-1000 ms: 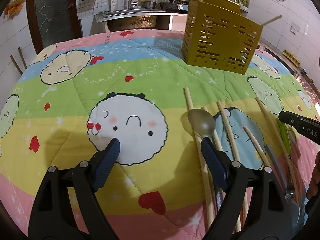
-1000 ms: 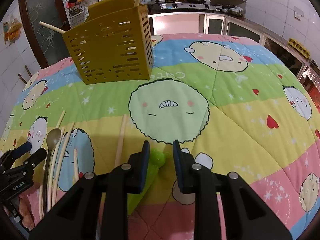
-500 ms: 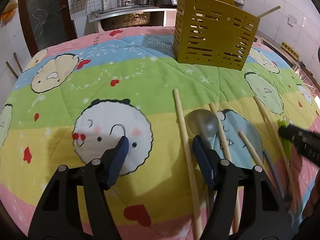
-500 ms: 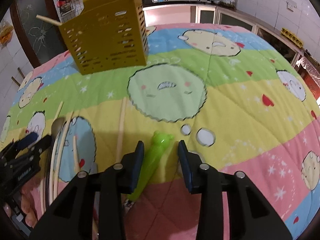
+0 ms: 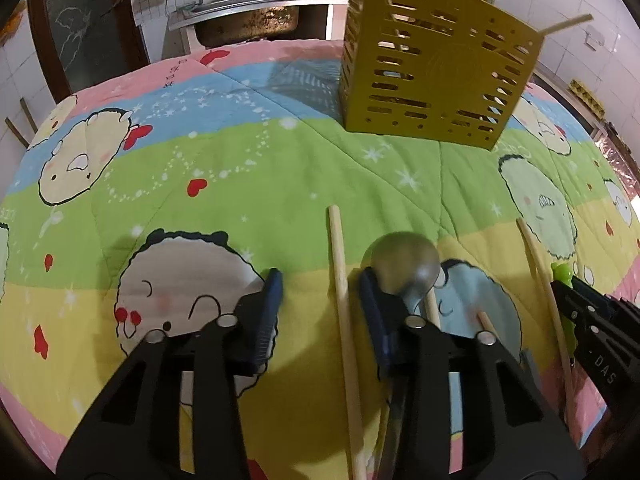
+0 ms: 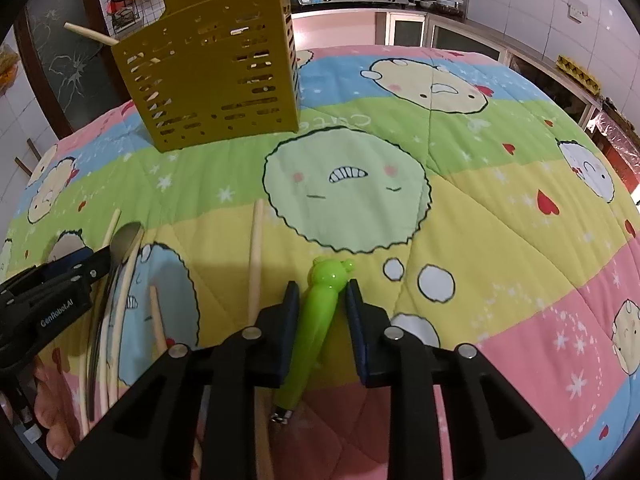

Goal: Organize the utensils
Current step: 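Grasp the green frog-handled fork with the right tool while the left tool grasps a chopstick, then lift the frog fork with the right tool while the left tool lifts its chopstick toward the holder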

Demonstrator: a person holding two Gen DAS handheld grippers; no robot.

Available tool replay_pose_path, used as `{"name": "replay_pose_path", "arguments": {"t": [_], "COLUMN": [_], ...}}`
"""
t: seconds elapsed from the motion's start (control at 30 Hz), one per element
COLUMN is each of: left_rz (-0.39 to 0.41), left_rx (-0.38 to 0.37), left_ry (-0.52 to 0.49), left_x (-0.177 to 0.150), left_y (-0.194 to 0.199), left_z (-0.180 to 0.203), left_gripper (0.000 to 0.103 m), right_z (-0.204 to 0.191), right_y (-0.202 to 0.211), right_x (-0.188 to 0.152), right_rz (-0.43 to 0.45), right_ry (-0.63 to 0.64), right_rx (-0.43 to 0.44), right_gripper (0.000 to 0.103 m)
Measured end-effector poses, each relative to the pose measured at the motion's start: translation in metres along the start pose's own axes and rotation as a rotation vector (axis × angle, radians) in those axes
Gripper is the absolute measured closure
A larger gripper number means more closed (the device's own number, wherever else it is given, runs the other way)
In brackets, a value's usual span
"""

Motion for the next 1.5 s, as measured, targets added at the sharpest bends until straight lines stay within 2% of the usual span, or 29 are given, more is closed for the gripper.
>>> {"name": "replay_pose_path", "arguments": {"t": [0.17,0.2,0.23,0.47,0.53,0.63,0.9,1.17,1.5], "left_rz": [0.014,0.018,0.021,0.081,0.106,0.151,0.273,0.401,0.510], "left_rx": [-0.012,-0.019,-0.027,-0.031,-0.030,-0.036,-0.055,-0.066,-0.060], "left_ry": [0.028,0.036,0.040,0.052,0.055,0.059,0.087,0.075,0.057], "left_x": [0.001,0.001,0.001,-0.001,-0.001,-0.001,-0.006,-0.014,-0.033], "left_y": [0.000,0.001,0.002,0.019,0.027,0.043,0.088,0.134,0.162], "left_z": [-0.007,-0.008,-0.008,-0.005,-0.006,-0.006,-0.012,-0.008,-0.001], "left_gripper": [0.088,0.095,0.096,0.099,0.099,0.099,0.099,0.099,0.099], "right_z": [0.000,0.000,0.001,0.009,0.011,0.013,0.019,0.025,0.025], "right_y": [0.000,0.001,0.003,0.023,0.032,0.044,0.064,0.098,0.131], "right_x": [0.006,0.005,0.006,0.013,0.016,0.019,0.020,0.019,0.008], "right_rz": [0.013,0.019,0.032,0.098,0.124,0.163,0.218,0.353,0.465], "right_ry": [0.000,-0.003,-0.009,-0.015,-0.019,-0.009,-0.022,-0.030,-0.012], "right_rx": [0.020,0.022,0.025,0.043,0.052,0.042,0.080,0.136,0.155], "right_gripper": [0.080,0.080,0.080,0.081,0.087,0.087,0.087,0.087,0.087]}}
Point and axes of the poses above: each gripper's, at about its wrist camera, not at the fingertips, and y roughly against the way its jaws point, z to its right, x to its top, the point moved 2 cm from there along -y, roughly the way its jaws point, and after that the axes turned 3 degrees about z, right-handed, at the moved point
